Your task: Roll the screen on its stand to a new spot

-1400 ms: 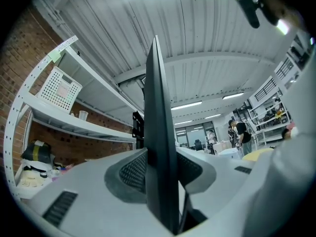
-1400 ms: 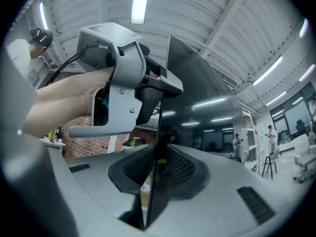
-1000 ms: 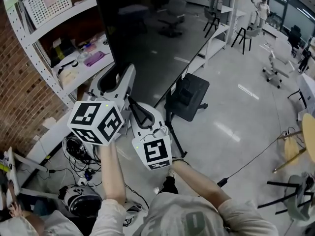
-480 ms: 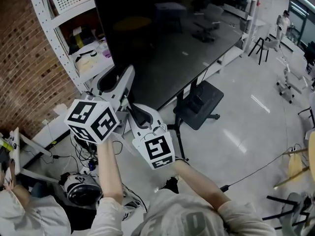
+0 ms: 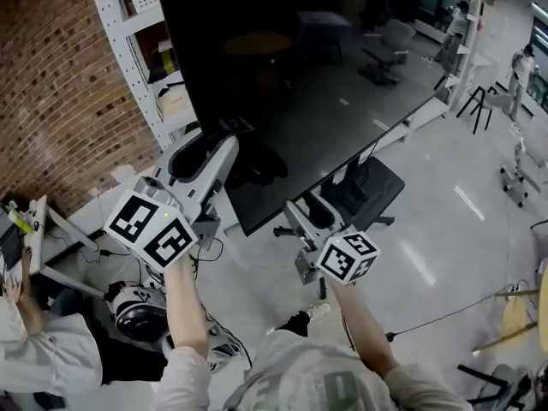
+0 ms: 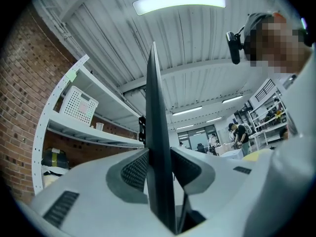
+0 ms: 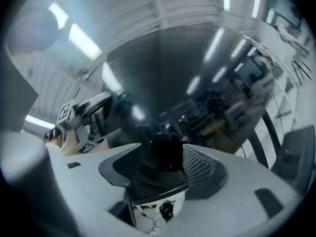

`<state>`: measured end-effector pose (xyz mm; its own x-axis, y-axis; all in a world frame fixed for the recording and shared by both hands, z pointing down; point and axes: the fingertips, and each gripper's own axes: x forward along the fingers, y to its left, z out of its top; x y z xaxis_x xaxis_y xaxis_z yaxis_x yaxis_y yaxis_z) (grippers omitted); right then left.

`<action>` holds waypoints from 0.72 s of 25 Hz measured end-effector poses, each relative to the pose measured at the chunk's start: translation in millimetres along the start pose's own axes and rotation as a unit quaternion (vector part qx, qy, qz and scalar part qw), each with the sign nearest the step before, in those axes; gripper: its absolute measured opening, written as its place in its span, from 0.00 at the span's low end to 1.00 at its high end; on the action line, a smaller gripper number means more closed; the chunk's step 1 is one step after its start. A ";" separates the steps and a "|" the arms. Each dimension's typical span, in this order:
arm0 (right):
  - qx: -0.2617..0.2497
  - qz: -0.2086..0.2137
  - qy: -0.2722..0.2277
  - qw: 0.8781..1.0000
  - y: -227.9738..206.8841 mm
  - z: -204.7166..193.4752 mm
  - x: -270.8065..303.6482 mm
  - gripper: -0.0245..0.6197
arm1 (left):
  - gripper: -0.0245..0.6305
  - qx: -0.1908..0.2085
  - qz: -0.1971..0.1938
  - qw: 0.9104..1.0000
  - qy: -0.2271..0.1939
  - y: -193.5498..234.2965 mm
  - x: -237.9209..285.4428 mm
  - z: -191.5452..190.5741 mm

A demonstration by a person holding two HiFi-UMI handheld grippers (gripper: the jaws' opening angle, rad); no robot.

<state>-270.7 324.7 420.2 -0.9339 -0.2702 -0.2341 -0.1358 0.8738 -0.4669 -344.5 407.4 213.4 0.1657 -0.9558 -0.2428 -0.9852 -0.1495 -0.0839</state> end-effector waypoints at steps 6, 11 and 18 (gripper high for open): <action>0.169 0.004 0.041 0.985 -71.5 -25.6 -11.4 0.46 | 0.26 0.010 0.010 1.000 -0.002 -8.2 -39.1 9.1; 0.177 0.045 0.103 0.978 -54.0 -52.7 2.7 0.46 | 0.24 0.045 0.044 0.998 0.001 -4.6 -55.4 21.9; 0.111 0.058 0.158 0.979 -33.7 -89.0 32.7 0.46 | 0.11 0.067 0.100 0.993 0.007 2.3 -61.6 31.7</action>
<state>-326.1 322.4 504.2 -0.9993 -0.0058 -0.0376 0.0195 0.7717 -0.6357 -355.6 473.9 197.5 -0.0341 -0.9666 -0.2539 -0.9835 0.0775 -0.1632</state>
